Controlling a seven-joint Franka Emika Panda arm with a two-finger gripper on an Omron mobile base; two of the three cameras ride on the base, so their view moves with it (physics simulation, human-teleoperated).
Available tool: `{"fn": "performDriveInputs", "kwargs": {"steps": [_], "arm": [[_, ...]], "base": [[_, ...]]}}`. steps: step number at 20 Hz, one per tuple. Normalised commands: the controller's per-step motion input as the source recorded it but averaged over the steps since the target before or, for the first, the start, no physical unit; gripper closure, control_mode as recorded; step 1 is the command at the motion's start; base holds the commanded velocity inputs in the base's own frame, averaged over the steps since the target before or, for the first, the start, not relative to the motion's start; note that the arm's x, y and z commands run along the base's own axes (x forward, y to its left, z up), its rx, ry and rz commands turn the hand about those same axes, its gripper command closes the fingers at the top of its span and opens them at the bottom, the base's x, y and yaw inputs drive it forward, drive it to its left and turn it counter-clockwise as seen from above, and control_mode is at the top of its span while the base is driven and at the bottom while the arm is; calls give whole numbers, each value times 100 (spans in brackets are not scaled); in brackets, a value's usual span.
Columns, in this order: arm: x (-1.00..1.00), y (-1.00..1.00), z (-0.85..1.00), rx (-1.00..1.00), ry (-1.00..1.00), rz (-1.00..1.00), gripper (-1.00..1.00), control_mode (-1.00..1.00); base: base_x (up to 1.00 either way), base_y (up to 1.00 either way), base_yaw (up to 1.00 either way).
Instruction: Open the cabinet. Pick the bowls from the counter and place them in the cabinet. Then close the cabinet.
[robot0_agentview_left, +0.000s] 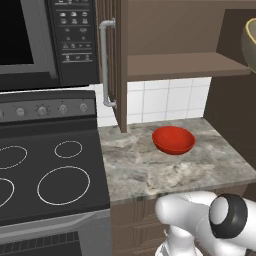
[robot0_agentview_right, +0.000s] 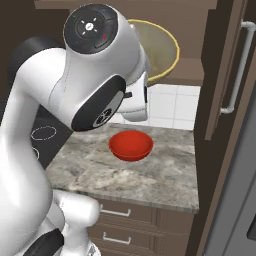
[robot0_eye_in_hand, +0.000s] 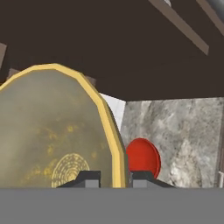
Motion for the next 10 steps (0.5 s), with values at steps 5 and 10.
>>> {"fn": "performDriveInputs", "kwargs": {"steps": [5, 10], "arm": [[40, -2, 0, 0, 4, -1, 100, -100], [44, -1, 0, 0, 0, -1, 100, -100]], "base": [[0, 0, 0], [0, 0, 0]]}}
